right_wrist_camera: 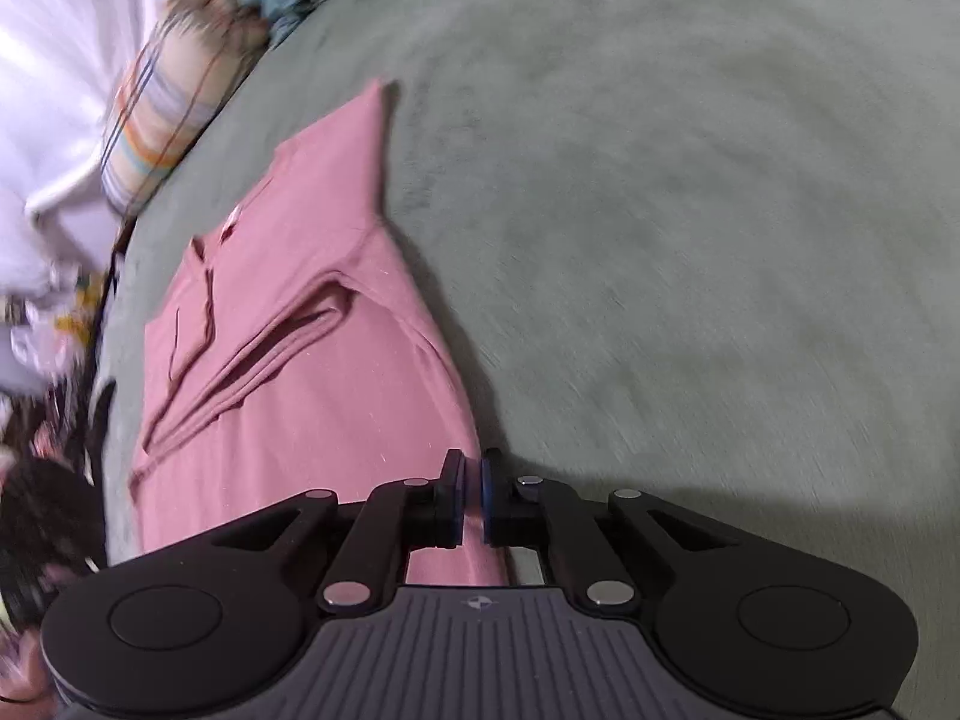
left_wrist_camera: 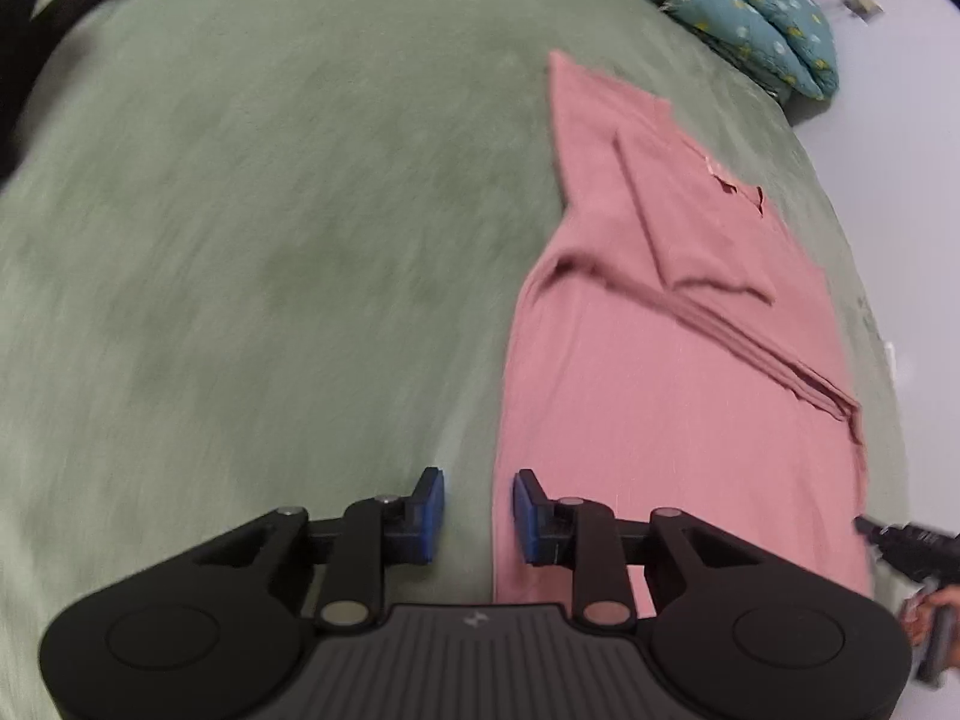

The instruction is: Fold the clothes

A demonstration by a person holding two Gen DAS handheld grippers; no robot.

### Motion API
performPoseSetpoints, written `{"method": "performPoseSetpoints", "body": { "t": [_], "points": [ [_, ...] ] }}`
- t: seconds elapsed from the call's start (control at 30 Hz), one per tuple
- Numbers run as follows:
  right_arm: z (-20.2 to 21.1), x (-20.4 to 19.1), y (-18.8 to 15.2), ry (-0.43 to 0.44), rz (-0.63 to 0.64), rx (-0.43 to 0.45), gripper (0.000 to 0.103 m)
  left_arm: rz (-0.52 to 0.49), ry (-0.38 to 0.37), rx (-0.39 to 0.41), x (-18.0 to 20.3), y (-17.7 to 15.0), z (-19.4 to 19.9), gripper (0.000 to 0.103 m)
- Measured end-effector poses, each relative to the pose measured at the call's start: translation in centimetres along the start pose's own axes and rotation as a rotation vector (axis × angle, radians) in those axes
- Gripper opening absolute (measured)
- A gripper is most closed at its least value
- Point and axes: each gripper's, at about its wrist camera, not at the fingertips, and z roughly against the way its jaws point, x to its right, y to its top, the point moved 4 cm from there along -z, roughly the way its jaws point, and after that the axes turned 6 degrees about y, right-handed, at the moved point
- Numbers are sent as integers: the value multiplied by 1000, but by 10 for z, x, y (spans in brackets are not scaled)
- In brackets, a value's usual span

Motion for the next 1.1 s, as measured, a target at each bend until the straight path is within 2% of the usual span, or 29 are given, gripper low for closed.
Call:
{"method": "performPoseSetpoints", "body": {
  "t": [0.03,0.17,0.2,0.27,0.3,0.33,0.4,0.43,0.5,0.53,0.57,0.6,0.63,0.73,0.8,0.9,1.0,1.1],
  "points": [
    [7,4,-9,-6,-3,-3,3,3,5,-12,-5,-11,5,21],
    [33,12,-45,-43,-60,-42,4,33,-3,-55,-14,-40,21,23],
    [40,12,-55,-57,-76,-52,9,54,-22,-66,-15,-44,25,24],
    [49,11,-67,-50,-90,-49,17,84,-56,-82,-16,-52,32,43],
    [53,8,-73,-43,-88,-45,23,85,-75,-85,-14,-57,35,47],
    [58,5,-81,-40,-74,-43,32,81,-88,-94,-11,-63,35,50],
    [59,5,-97,-90,-37,-76,34,74,-113,-121,-8,-73,31,50],
    [58,6,-102,-85,-32,-69,34,74,-126,-132,-7,-78,27,50],
    [59,7,-105,-74,-43,-50,33,69,-167,-152,-5,-87,23,48],
    [59,8,-106,-58,-59,-44,33,63,-198,-160,-4,-91,22,39],
    [59,10,-108,-29,-75,-42,33,54,-250,-180,-3,-94,20,12],
    [58,10,-111,1,-77,-49,31,49,-301,-200,-2,-99,17,4],
    [57,10,-114,32,-78,-57,30,43,-316,-206,-3,-102,15,6],
    [58,18,-127,106,-116,-28,30,6,-348,-181,-11,-110,10,6],
    [61,28,-135,161,-180,24,29,25,-384,-159,-20,-114,9,6],
    [62,33,-141,199,-184,47,27,35,-439,-123,-33,-125,8,8],
    [63,39,-145,254,-143,58,27,35,-480,-42,-41,-140,13,8],
    [69,53,-155,332,-182,85,28,88,-500,97,-45,-161,15,8]
  ]
}}
